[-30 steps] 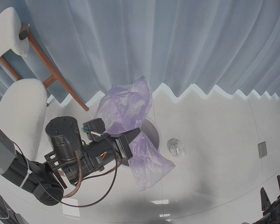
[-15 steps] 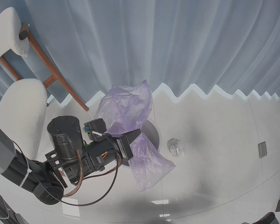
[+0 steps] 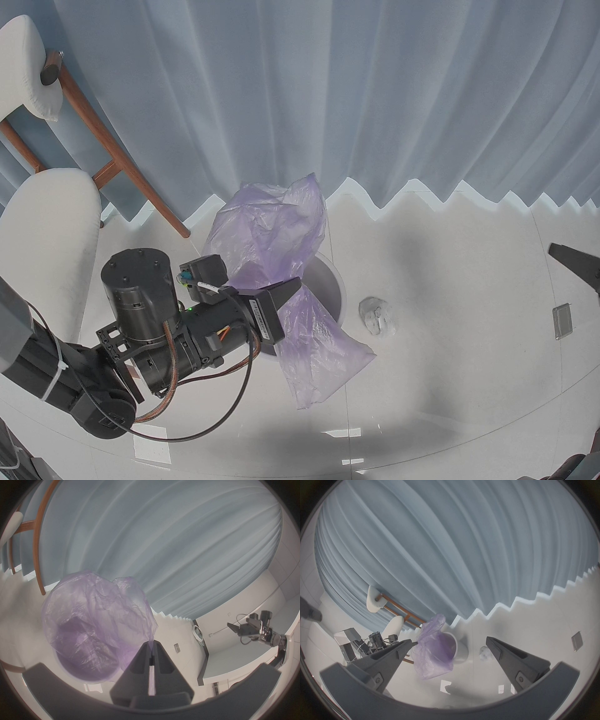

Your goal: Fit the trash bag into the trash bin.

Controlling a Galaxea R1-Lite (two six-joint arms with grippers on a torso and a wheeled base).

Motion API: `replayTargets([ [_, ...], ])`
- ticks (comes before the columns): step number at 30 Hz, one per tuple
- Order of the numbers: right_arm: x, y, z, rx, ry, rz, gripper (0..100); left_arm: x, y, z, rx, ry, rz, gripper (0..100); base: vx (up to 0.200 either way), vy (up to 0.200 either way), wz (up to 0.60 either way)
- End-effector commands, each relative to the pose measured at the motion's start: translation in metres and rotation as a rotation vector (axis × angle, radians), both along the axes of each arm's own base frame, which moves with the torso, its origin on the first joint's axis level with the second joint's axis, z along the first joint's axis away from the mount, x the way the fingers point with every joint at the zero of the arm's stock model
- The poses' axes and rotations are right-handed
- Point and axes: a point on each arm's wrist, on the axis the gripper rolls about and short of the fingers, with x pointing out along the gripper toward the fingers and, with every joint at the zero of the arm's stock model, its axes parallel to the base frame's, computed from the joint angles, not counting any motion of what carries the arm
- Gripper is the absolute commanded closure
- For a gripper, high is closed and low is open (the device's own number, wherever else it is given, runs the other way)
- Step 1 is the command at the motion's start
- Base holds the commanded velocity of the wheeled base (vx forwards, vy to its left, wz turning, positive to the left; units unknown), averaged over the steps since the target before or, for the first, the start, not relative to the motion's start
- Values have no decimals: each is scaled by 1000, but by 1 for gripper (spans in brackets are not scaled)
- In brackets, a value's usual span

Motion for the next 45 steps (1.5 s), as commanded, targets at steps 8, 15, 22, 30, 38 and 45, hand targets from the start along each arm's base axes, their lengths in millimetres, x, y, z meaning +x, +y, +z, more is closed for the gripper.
replayTargets([
  [8,67,58,-57,-115,326,244,0,7,-5,-25,85,24,-2,100,0,0,0],
  [15,94,71,-83,-128,276,252,0,1,-4,-36,121,61,-15,100,0,0,0],
  [22,120,88,-125,-125,261,268,0,-6,-6,-54,187,94,-43,100,0,0,0],
  [30,127,122,-146,-68,147,295,0,-17,-13,-62,212,105,-87,100,0,0,0],
  [38,135,150,-163,90,43,297,0,-28,-19,-65,225,111,-129,100,0,0,0],
  [45,143,160,-185,141,60,300,0,-33,-22,-63,201,81,-145,100,0,0,0],
])
